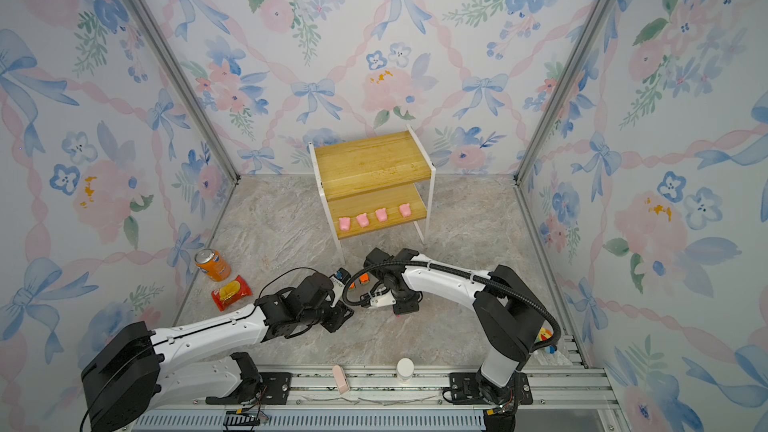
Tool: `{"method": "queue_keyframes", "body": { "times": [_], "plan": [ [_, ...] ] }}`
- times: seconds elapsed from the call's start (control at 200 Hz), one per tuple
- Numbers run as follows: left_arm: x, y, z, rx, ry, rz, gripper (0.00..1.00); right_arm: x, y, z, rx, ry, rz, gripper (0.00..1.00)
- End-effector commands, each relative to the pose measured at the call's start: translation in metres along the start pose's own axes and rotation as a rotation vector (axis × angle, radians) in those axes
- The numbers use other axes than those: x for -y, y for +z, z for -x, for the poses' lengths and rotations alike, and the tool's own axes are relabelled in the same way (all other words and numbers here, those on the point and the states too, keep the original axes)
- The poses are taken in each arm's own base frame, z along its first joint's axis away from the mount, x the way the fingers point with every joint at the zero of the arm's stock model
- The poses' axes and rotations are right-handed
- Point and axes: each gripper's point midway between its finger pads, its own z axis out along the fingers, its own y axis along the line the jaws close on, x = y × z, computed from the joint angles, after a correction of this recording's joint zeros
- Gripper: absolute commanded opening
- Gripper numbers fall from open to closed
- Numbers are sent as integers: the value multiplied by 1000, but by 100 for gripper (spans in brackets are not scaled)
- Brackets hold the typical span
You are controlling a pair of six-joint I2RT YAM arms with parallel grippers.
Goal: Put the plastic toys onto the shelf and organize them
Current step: 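Lower the right gripper onto the pink-and-blue truck and close it, then lift the pink-and-blue truck off the table with the right gripper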
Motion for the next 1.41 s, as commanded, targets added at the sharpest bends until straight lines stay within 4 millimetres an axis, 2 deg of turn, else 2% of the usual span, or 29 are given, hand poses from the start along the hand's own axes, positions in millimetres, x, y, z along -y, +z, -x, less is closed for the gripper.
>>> {"method": "queue_keyframes", "body": {
  "times": [0.0, 0.51, 0.72, 1.035, 1.25, 1.4],
  "plan": [
    [-6, -1, -4, -2, -18, 19, 42, -3, -3, 7, 18, -20, 22, 50],
    [-8, -2, -6, 0, -25, 23, 42, -8, 17, 13, -9, -10, 82, 49],
    [-9, -2, -6, 3, -26, 25, 42, -9, 9, 18, 19, 48, 110, 33],
    [-9, -3, -6, 4, -28, 26, 42, -17, 11, 13, -23, 142, 172, 22],
    [-9, -2, -6, 0, -27, 25, 42, -19, -2, 17, 12, 204, 188, 19],
    [-8, -3, -5, 4, -25, 22, 42, -16, -26, 20, 64, 267, 181, 19]
  ]
}}
